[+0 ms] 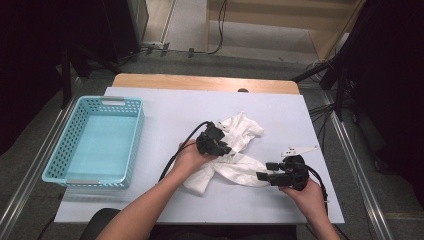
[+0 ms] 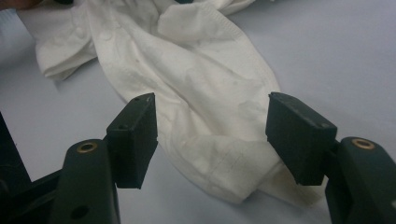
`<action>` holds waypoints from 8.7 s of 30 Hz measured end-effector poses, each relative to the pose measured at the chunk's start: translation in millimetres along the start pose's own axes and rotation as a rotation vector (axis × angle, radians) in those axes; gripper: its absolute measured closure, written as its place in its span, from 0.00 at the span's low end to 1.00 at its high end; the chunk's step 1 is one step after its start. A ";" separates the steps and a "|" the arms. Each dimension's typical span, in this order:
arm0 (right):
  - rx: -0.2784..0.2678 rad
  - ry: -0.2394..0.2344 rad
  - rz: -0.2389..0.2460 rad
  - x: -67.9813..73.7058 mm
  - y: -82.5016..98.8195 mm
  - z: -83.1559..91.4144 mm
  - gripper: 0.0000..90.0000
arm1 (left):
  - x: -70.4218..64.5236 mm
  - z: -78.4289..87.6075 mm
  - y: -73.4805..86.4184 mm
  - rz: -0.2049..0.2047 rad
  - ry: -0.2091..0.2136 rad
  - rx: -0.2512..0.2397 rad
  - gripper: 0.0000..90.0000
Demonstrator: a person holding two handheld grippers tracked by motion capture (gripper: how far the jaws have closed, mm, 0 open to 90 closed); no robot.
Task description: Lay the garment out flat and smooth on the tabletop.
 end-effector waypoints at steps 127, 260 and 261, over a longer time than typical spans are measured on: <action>0.032 -0.026 0.083 -4.7 -26.7 -30.4 0.37 | 95.5 132.4 15.2 0.379 -0.220 -0.199 0.97; -0.124 0.401 -0.035 -148.2 -150.6 36.4 0.93 | 145.7 76.0 -54.8 0.457 -0.136 -0.271 0.88; -0.119 0.418 -0.051 -151.8 -157.5 30.2 0.92 | 145.7 76.0 -54.8 0.457 -0.136 -0.271 0.74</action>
Point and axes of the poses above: each handheld gripper's, and its own axes: z roughly backward along the jaws, y roughly out of its underside, x roughly to its left, the point moved 2 cm from there along -z, roughly forward along the jaws, and after that the axes turned 13 degrees about -x, right-handed, at the moved point
